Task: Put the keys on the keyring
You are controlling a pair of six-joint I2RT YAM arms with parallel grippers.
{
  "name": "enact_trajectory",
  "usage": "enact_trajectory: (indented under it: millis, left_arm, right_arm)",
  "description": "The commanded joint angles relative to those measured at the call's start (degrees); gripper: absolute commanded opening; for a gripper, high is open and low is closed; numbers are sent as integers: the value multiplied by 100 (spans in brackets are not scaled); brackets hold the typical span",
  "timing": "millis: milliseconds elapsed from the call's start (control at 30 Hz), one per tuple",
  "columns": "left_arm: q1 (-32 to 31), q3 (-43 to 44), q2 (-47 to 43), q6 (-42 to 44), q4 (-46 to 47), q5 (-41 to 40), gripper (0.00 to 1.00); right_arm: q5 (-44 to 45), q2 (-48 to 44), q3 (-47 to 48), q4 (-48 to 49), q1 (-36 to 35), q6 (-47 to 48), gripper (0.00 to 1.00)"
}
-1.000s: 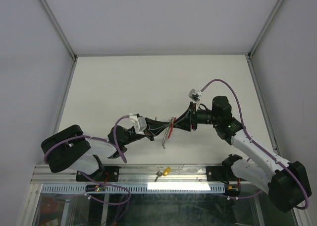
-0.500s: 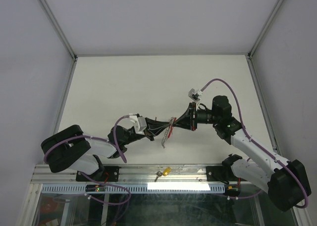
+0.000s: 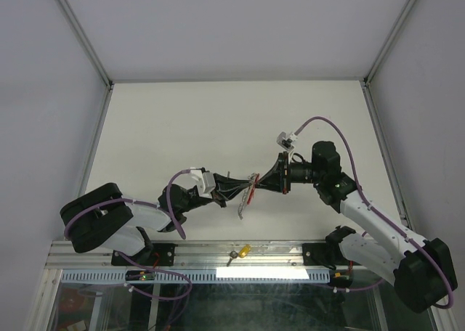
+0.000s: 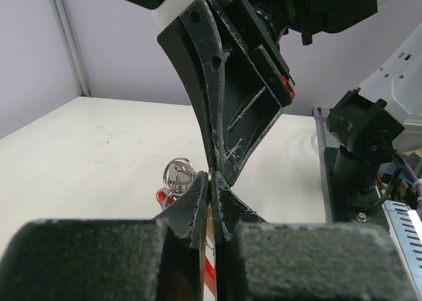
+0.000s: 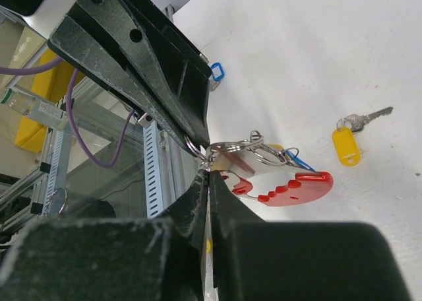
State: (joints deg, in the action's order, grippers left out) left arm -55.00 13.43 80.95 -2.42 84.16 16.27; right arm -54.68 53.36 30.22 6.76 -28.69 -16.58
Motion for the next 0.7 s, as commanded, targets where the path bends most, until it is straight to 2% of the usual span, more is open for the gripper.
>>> enact_trajectory:
  millis: [0,333,667]
  left_arm:
    - [51,89,-79,-128,1594,66,0]
    - [51,119,-40,-122,1588,167,0]
    - [53,185,27,-169,1592,303,0]
  right_arm:
    - [-47,-112,238,-240,23,41,0]
    - [-47,168,428,-393,24,41,0]
    - [22,316,403,-89,11,-82,0]
